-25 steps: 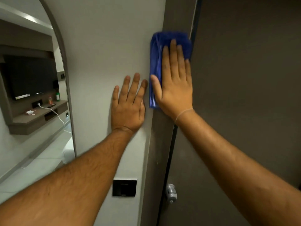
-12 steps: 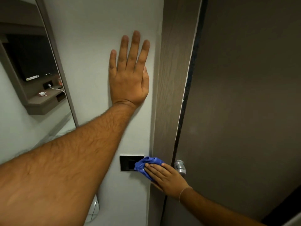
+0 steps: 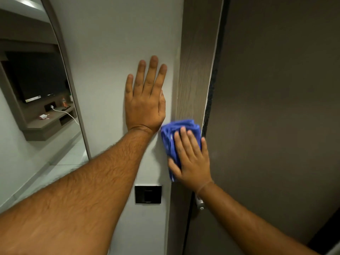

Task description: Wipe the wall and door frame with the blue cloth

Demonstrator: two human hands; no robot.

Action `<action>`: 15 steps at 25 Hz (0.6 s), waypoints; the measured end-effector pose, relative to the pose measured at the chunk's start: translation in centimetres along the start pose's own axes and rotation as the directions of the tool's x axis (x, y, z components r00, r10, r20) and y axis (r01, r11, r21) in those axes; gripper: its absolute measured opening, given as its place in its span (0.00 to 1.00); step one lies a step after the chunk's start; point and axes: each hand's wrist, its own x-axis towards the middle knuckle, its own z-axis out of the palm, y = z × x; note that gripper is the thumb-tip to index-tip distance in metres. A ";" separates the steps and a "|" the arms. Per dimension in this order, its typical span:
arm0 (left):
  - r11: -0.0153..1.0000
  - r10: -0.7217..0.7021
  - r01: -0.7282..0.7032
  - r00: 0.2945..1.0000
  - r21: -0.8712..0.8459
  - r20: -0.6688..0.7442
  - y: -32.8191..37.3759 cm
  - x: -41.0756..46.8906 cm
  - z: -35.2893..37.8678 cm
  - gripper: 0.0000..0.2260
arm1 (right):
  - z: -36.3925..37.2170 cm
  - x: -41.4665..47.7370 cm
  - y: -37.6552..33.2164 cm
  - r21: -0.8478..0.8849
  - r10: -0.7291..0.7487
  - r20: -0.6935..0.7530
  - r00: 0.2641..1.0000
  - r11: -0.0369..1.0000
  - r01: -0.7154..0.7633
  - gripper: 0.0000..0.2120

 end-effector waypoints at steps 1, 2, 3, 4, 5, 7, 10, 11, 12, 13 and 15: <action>1.000 -0.004 0.004 1.000 -0.014 -0.005 0.0 0.0 0.0 0.30 | -1.4 3.6 0.2 0.021 0.069 -0.045 0.997 0.997 -0.068 0.42; 0.999 -0.008 0.008 1.000 -0.041 -0.007 0.0 0.0 -0.1 0.30 | -3.1 7.2 0.6 0.042 0.126 -0.100 0.987 0.992 -0.123 0.41; 0.998 -0.010 0.009 1.000 -0.065 -0.007 0.0 0.0 -0.2 0.30 | -4.7 10.6 1.2 0.063 0.169 -0.161 0.972 0.985 -0.161 0.40; 0.997 -0.010 0.010 1.000 -0.077 -0.007 0.0 -0.1 -0.2 0.30 | -6.3 14.0 1.9 0.085 0.198 -0.226 0.954 0.979 -0.183 0.39; 0.997 -0.011 0.010 1.000 -0.080 -0.007 0.0 -0.1 -0.1 0.30 | -7.9 17.3 2.6 0.101 0.218 -0.280 0.935 0.975 -0.197 0.38; 0.997 -0.007 0.007 1.000 -0.081 -0.003 0.0 -0.2 0.0 0.30 | -10.8 23.4 4.0 0.092 0.227 -0.347 0.910 0.974 -0.208 0.35; 0.994 -0.012 0.012 1.000 -0.106 0.000 -0.2 -0.1 0.1 0.30 | -14.2 30.0 5.5 0.198 0.219 -0.367 0.904 0.968 -0.154 0.23; 0.993 -0.015 0.014 1.000 -0.117 -0.003 -0.2 -0.1 0.0 0.30 | -15.0 31.1 5.8 0.257 0.230 -0.363 0.903 0.956 -0.141 0.18; 0.992 -0.014 0.013 1.000 -0.124 -0.006 -0.2 0.0 -0.1 0.30 | -15.8 32.0 6.0 0.297 0.246 -0.375 0.894 0.945 -0.135 0.15; 0.992 -0.015 0.015 1.000 -0.129 0.000 -0.2 -0.1 -0.1 0.30 | -16.2 32.4 6.2 0.340 0.270 -0.379 0.885 0.930 -0.138 0.13; 0.992 -0.007 0.008 1.000 -0.127 0.009 -0.2 -0.1 -0.1 0.30 | -16.6 33.2 6.9 0.447 0.345 -0.296 0.891 0.874 -0.190 0.12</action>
